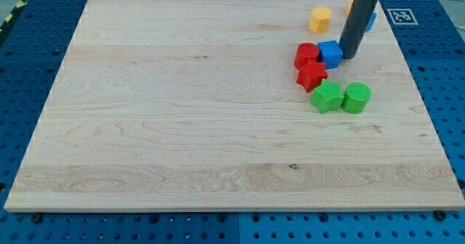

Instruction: Move blue triangle right to blue cube

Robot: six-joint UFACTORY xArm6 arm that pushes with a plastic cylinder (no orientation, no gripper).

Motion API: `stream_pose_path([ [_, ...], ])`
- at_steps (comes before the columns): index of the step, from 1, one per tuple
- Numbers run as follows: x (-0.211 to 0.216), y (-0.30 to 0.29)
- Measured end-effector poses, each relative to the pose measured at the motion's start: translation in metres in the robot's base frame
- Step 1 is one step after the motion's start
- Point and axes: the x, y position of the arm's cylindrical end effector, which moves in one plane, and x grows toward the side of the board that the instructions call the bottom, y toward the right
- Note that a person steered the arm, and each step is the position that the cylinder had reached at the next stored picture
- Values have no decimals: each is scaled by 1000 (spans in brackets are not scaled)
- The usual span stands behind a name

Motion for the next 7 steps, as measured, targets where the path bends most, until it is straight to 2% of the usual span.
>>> stream_pose_path([
  [3, -9, -10],
  [4, -34, 16],
  [6, -95, 11],
  [7, -104, 20],
])
